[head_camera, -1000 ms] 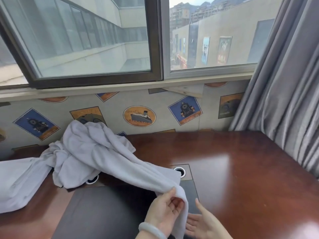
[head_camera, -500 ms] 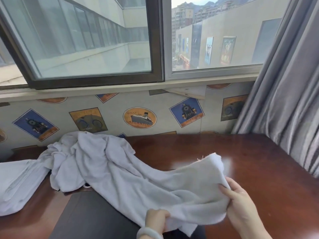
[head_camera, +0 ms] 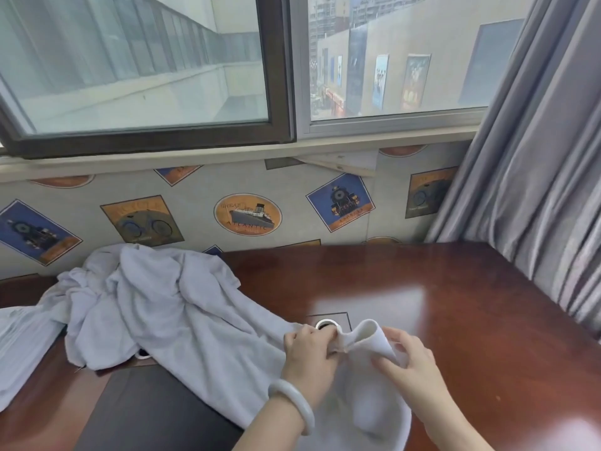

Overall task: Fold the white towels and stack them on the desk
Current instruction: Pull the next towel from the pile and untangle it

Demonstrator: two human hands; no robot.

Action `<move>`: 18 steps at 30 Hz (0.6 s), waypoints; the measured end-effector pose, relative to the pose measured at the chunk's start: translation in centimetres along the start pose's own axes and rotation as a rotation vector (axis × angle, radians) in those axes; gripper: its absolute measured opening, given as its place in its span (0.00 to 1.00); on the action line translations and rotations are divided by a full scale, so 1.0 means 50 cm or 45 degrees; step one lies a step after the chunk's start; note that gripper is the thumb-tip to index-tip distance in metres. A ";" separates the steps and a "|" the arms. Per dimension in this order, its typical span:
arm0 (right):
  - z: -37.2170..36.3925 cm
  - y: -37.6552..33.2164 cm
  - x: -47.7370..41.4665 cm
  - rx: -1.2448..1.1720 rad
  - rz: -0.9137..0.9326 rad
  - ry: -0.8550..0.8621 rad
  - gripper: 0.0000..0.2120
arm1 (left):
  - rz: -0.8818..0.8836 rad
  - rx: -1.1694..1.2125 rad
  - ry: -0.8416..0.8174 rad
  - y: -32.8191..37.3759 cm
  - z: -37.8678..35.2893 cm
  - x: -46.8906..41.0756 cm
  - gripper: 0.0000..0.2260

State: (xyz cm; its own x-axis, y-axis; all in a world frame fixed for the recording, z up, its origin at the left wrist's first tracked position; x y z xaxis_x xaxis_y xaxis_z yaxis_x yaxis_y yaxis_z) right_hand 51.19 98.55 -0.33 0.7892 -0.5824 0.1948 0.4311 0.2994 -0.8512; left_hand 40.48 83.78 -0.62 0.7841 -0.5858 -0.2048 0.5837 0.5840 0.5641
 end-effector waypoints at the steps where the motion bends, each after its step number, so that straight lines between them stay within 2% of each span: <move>1: -0.004 -0.020 0.009 0.034 0.021 0.047 0.15 | 0.008 -0.040 -0.022 0.005 -0.007 0.006 0.07; 3: -0.021 -0.050 0.019 0.004 0.066 0.058 0.10 | -0.019 -0.039 -0.024 0.021 -0.019 0.016 0.07; 4: -0.027 -0.059 0.022 -0.012 0.097 0.064 0.11 | -0.050 -0.006 0.009 0.030 -0.018 0.022 0.06; 6: -0.017 -0.057 0.022 -0.063 0.100 0.165 0.20 | -0.106 0.036 0.000 0.038 -0.016 0.032 0.08; 9: 0.035 -0.051 0.020 -0.661 -0.030 0.145 0.18 | 0.006 -0.025 -0.305 -0.003 -0.007 0.043 0.36; 10: 0.056 -0.054 0.021 -0.862 -0.073 0.137 0.14 | 0.069 -0.111 -0.400 -0.028 -0.001 0.046 0.40; 11: 0.080 -0.057 0.019 -0.998 -0.085 0.154 0.12 | 0.177 -0.218 -0.464 -0.065 0.006 0.044 0.41; 13: 0.119 -0.067 0.015 -1.151 -0.065 0.214 0.12 | 0.525 -0.394 -0.496 -0.155 0.021 0.034 0.30; 15: 0.136 -0.073 0.012 -1.224 -0.059 0.273 0.11 | 0.797 -0.508 -0.497 -0.214 0.037 0.043 0.22; 17: 0.133 -0.073 0.013 -1.252 -0.071 0.298 0.10 | 0.963 -0.482 -0.440 -0.242 0.052 0.058 0.18; 18: 0.129 -0.073 0.013 -1.262 -0.080 0.295 0.11 | 1.040 -0.422 -0.355 -0.254 0.062 0.068 0.18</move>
State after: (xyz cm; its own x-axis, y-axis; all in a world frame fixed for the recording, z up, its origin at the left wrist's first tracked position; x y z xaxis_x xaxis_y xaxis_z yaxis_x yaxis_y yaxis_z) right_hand 52.97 101.94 6.07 0.6281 -0.7390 0.2435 -0.1703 -0.4359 -0.8837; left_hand 35.09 72.64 -6.01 0.9247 -0.0101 0.3806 -0.0642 0.9812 0.1821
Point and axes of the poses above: each hand's wrist, its own x-axis away from the middle knuckle, its own z-axis out of the back of the hand, y = z × x, the point moved 5 cm from there along -x, towards the middle knuckle, and after that the axes turned 5 degrees about -z, right-handed, at the moved point
